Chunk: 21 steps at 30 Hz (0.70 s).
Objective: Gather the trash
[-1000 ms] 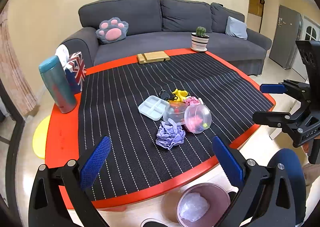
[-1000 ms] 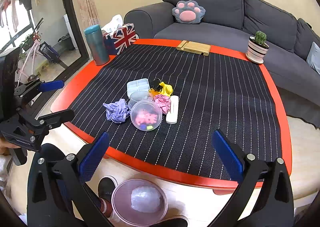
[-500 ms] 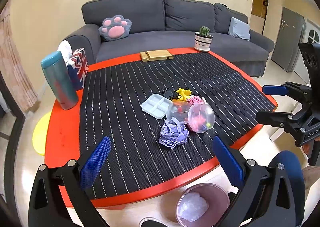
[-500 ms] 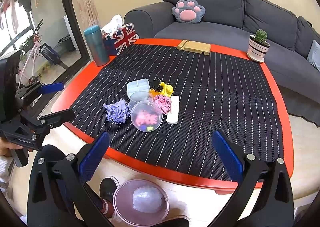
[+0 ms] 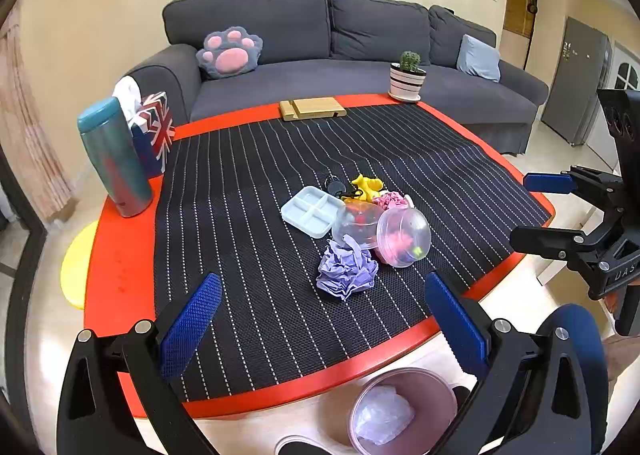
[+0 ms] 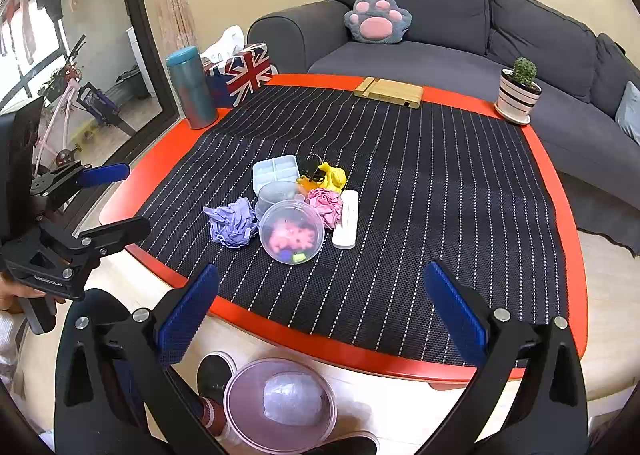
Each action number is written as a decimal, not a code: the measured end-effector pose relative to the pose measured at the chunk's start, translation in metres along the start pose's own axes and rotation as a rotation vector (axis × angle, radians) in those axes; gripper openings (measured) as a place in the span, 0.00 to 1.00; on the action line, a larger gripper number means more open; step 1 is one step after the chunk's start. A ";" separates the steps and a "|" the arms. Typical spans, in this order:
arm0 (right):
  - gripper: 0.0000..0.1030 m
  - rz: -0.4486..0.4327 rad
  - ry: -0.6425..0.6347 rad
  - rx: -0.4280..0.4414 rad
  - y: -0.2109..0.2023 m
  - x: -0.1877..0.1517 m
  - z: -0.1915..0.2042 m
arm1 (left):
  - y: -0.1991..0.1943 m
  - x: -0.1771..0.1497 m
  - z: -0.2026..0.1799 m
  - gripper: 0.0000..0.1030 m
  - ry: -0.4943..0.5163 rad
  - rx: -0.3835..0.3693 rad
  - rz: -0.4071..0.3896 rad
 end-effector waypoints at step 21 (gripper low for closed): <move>0.97 0.070 -0.050 0.034 0.034 0.020 0.004 | 0.002 -0.001 0.008 0.95 -0.012 0.009 0.010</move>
Point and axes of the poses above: each gripper's, at about its wrist camera, not at the fingertips, and y roughly the way its jaws point, z to its left, x to its top, the point moved 1 cm from there along y, roughly the way its jaws point, and after that the axes turned 6 degrees about z, right-handed, at the moved point
